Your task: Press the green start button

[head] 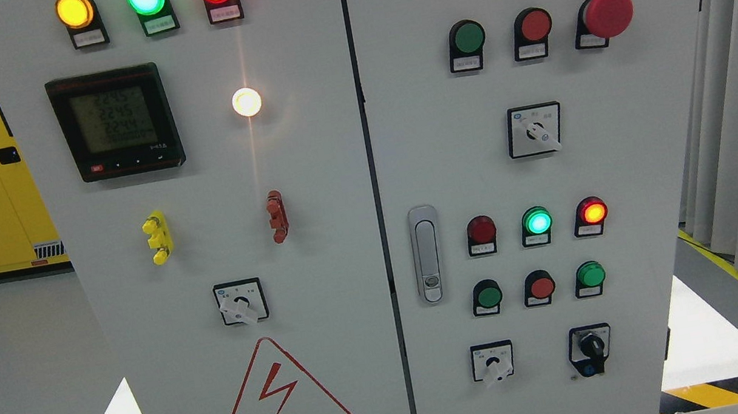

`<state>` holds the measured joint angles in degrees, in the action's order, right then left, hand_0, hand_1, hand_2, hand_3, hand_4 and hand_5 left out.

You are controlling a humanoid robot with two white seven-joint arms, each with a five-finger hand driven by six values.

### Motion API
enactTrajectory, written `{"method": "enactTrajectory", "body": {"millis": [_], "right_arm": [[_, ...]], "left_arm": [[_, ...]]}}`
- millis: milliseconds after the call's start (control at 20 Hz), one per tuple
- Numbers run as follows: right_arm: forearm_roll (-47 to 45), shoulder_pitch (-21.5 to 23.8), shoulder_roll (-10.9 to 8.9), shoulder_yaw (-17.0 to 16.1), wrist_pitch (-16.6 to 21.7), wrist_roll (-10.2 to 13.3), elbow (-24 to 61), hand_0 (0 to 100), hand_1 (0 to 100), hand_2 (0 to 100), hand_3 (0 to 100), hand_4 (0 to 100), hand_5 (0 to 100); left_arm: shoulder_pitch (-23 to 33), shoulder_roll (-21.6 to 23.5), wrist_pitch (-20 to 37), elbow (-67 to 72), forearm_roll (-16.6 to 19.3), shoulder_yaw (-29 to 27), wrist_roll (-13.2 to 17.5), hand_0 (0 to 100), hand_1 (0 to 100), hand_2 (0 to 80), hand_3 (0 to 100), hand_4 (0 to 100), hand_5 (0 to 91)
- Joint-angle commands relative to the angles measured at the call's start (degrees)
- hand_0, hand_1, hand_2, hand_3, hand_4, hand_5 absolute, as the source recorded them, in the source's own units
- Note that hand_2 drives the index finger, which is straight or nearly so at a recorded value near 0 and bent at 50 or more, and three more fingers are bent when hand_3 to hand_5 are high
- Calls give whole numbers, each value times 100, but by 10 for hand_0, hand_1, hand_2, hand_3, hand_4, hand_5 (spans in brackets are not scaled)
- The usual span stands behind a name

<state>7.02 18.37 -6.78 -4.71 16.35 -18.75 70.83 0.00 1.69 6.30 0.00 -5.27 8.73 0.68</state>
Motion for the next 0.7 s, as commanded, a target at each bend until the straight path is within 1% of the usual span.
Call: {"method": "enactTrajectory", "body": {"millis": [0, 100, 150, 200, 250, 300, 400, 450, 500, 550, 600, 650], "right_arm": [[764, -122, -288, 84, 342, -23, 2961, 204, 476, 0, 254, 248, 120], [1124, -447, -332, 49, 518, -14, 3173, 202, 509, 0, 301, 315, 191], [1256, -605, -341, 31, 571, -14, 3261, 202, 532, 0, 349, 380, 247], [1423, -764, -350, 31, 615, -23, 3348, 202, 537, 0, 350, 381, 260], [1590, -904, -367, 31, 633, -23, 3428, 200, 558, 0, 394, 429, 317], [1809, -1028, -367, 31, 659, -23, 3550, 201, 570, 0, 441, 457, 356], [2266, -1213, -359, 22, 869, -14, 3726, 207, 573, 0, 452, 462, 358], [2512, -1309, -359, -4, 1001, -14, 3797, 208, 582, 0, 495, 493, 382], [2732, -1380, -350, -65, 1115, -14, 3858, 195, 609, 0, 572, 540, 440], [2952, -1450, -350, -109, 1160, -14, 3937, 203, 615, 0, 592, 565, 457], [3128, -1538, -341, -109, 1169, -14, 3999, 194, 625, 0, 647, 617, 513], [3277, -1634, -341, -118, 1169, -14, 4017, 195, 627, 0, 647, 618, 512]], "left_arm": [[-114, -195, 29, -141, 0, 6, 11, 120, 556, 0, 0, 0, 0], [-114, -282, 29, -141, 0, -3, 11, 120, 556, 0, 0, 0, 0], [-114, -309, 29, -141, 0, -3, 11, 120, 556, 0, 0, 0, 0], [-114, -335, 29, -141, 0, -3, 11, 120, 556, 0, 0, 0, 0], [-114, -379, 29, -132, 0, -3, 11, 120, 556, 0, 0, 0, 0], [-114, -423, 20, -132, 0, -3, 11, 120, 556, 0, 0, 0, 0], [-114, -485, 20, -132, 0, -3, 11, 120, 556, 0, 0, 0, 0], [-114, -502, 29, -132, 0, -3, 11, 120, 556, 0, 0, 0, 0], [-114, -520, 29, -132, 0, -3, 11, 120, 556, 0, 0, 0, 0], [-114, -520, 29, -132, 0, -3, 11, 120, 556, 0, 0, 0, 0], [-114, -529, 29, -132, 0, -3, 11, 120, 556, 0, 0, 0, 0], [-114, -529, 20, -141, 0, -3, 11, 120, 556, 0, 0, 0, 0]]}}
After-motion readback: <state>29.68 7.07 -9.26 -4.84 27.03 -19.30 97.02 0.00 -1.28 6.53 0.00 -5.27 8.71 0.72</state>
